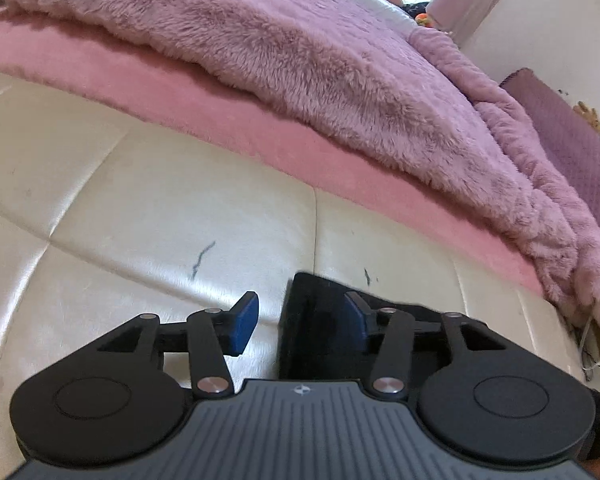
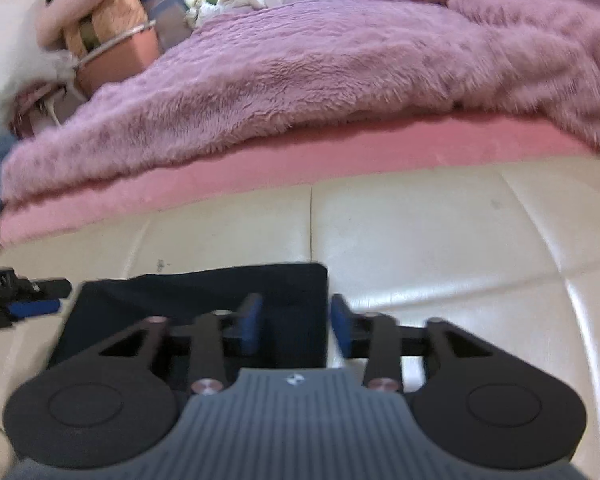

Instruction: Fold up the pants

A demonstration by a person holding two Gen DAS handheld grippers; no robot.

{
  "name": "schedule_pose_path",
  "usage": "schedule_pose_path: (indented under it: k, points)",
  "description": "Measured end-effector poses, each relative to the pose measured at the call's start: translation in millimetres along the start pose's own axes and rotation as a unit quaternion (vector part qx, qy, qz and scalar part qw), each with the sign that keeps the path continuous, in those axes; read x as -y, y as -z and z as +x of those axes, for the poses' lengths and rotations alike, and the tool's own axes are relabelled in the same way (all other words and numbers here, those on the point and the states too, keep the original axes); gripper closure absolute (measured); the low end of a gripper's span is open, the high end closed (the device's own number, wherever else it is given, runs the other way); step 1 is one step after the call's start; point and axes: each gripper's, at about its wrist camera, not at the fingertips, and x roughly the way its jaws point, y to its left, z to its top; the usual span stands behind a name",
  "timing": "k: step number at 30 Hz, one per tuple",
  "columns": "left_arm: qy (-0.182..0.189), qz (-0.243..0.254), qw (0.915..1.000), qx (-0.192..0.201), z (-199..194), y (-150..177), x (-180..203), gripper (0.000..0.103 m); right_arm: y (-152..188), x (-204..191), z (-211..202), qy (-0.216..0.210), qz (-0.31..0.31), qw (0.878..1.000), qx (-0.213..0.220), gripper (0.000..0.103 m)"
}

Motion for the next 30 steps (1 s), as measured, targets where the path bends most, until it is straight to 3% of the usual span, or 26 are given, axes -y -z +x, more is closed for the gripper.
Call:
schedule_pose_path:
  k: [4,7,10,21,25,30]
  points:
    - [0.056,-0.053,0.9965,-0.031,0,12,-20,0.035,12,23,-11,-0.058,0.079,0.995,-0.02,0.049]
    - [0.067,-0.072,0.9935,-0.056,6,20,-29,0.035,24,41,-12,-0.097,0.138,0.985,-0.036,0.049]
    - [0.079,-0.091,0.9904,-0.067,10,24,-37,0.035,35,51,-7,-0.11,0.171,0.978,-0.056,0.049]
    - [0.111,-0.087,0.9864,-0.084,24,23,-42,0.033,43,65,14,-0.175,0.215,0.958,-0.069,0.048]
    - [0.124,-0.084,0.9845,-0.091,32,21,-42,0.033,43,73,24,-0.197,0.23,0.95,-0.08,0.054]
    - [0.147,-0.104,0.9782,-0.104,40,18,-50,0.043,40,84,33,-0.221,0.257,0.936,-0.097,0.061]
